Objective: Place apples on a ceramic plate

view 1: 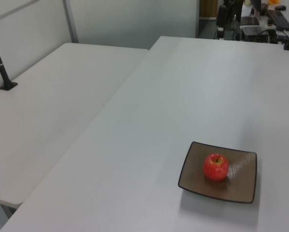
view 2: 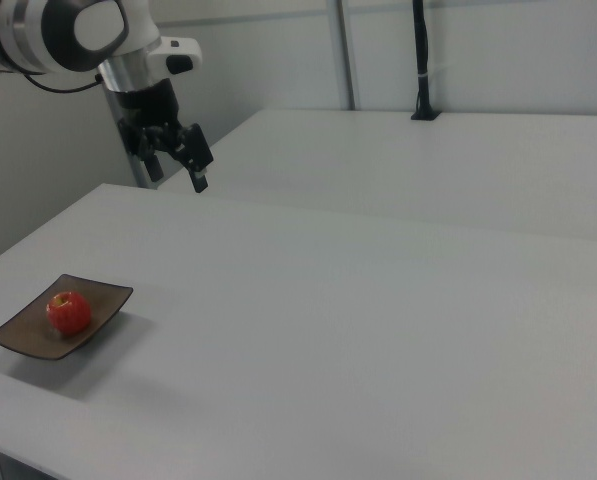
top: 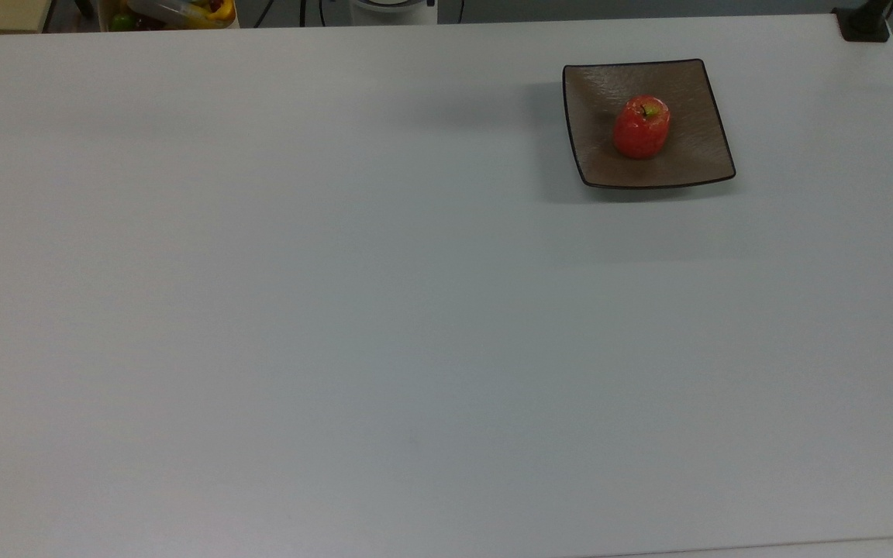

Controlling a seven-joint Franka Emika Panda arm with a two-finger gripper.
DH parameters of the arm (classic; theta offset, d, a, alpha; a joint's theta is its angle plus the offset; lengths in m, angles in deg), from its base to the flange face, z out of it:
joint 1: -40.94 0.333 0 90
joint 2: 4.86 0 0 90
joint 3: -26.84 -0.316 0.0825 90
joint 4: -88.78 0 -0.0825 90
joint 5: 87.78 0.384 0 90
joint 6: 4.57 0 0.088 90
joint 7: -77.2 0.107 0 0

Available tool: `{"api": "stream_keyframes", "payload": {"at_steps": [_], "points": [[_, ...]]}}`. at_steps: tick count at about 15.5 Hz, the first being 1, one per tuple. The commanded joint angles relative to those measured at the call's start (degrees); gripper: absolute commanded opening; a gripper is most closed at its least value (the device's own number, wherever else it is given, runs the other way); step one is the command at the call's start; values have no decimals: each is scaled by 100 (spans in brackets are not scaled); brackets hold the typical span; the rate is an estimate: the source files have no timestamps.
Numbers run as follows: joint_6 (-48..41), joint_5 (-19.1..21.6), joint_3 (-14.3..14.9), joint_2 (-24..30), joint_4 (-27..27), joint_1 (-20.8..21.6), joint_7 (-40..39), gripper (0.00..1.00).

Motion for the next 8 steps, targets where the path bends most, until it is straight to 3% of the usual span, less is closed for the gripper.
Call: {"api": "stream_keyframes", "payload": {"at_steps": [1,3,8], "points": [[534,93,102,-68,98,46,-868,100],[588,102,103,-103,134,-50,-1300,100],[527,146,103,-94,126,-50,-1266,100]]}}
